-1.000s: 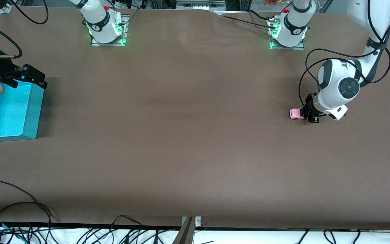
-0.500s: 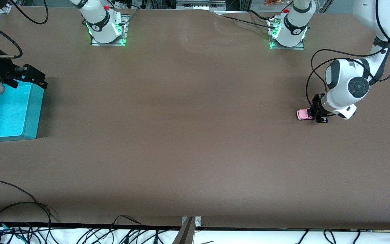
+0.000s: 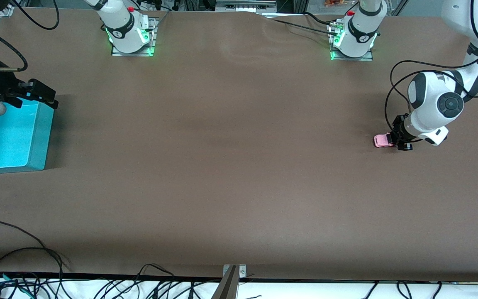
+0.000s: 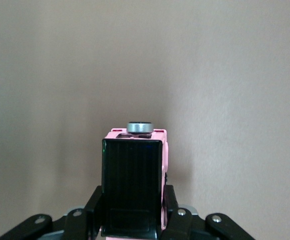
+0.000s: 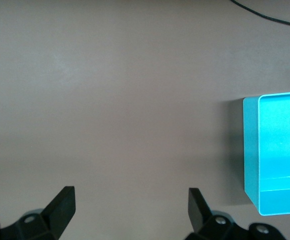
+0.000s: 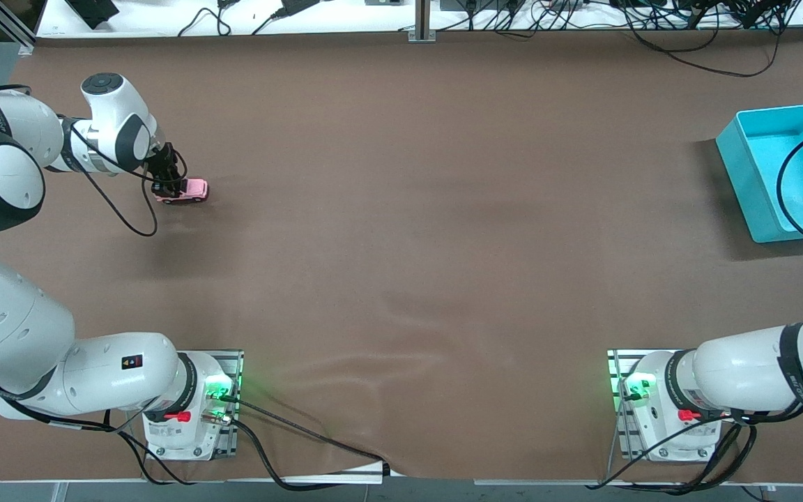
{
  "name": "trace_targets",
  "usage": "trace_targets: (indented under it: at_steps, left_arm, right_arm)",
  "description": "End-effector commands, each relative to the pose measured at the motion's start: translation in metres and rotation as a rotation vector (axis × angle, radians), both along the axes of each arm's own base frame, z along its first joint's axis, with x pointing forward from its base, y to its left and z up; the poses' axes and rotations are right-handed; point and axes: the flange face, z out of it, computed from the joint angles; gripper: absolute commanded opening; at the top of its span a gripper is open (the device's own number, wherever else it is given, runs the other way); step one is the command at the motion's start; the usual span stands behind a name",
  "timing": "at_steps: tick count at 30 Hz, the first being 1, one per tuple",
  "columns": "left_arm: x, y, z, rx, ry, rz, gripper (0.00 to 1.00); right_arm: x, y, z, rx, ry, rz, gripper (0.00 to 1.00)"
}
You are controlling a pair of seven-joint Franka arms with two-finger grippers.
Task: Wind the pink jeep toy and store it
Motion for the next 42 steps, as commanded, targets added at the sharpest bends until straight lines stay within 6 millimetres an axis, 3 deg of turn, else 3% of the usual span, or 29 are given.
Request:
trace_targets:
  at_steps: [1,22,30,31,42]
  left_arm:
    - [-0.002,0.025,-0.032,0.008,0.007,-0.046,0.23]
    - [-0.009,0.092,-0.051,0.063,0.031,-0.07,0.23]
    - [-0.003,0.113,-0.051,0.079,0.019,-0.058,0.23]
    - [-0.001,0.125,-0.048,0.093,0.012,-0.057,0.23]
    - [-0.008,0.141,-0.053,0.092,0.02,-0.026,0.23]
  right_arm:
    - [0.0,0.002,0.007,0.003,-0.013,0.007,1.0]
    - [0.0,0.001,0.007,0.003,-0.013,0.006,1.0]
    - [0.0,0.002,0.007,0.005,-0.011,0.007,1.0]
    - [0.0,0.002,0.007,0.005,-0.013,0.007,1.0]
    - [0.0,0.002,0.007,0.005,-0.013,0.007,1.0]
